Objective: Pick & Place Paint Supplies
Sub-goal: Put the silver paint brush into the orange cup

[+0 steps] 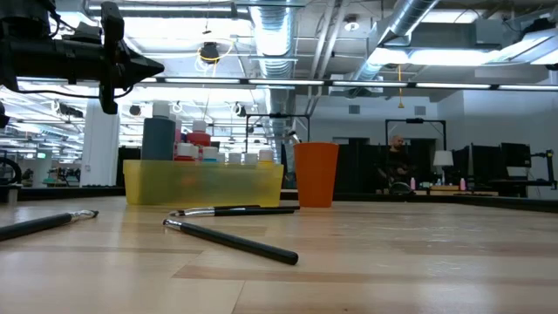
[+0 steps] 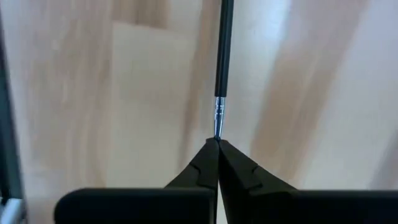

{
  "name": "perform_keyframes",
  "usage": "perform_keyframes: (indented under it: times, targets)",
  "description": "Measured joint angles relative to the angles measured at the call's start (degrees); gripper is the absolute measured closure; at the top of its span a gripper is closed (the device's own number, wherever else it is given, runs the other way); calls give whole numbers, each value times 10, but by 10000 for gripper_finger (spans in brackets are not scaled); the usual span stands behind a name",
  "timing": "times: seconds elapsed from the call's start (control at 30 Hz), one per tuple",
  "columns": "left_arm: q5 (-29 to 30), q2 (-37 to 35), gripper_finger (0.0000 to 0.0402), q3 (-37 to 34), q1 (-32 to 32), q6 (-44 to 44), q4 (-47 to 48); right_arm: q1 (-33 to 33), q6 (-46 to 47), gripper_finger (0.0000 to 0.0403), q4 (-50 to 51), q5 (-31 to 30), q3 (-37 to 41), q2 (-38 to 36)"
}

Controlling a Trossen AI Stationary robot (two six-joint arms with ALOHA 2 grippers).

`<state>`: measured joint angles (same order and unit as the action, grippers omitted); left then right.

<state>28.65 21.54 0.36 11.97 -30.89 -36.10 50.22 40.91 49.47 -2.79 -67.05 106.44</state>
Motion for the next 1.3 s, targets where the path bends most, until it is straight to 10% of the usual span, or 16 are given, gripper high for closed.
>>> perform_keyframes:
  times: [0.53, 1.3]
  targets:
    - [0, 0, 400, 0, 0, 0, 0, -160, -222, 402, 71, -2, -64, -21]
    - [0, 0, 400, 0, 0, 0, 0, -465, -278, 403, 173, -16, -67, -221]
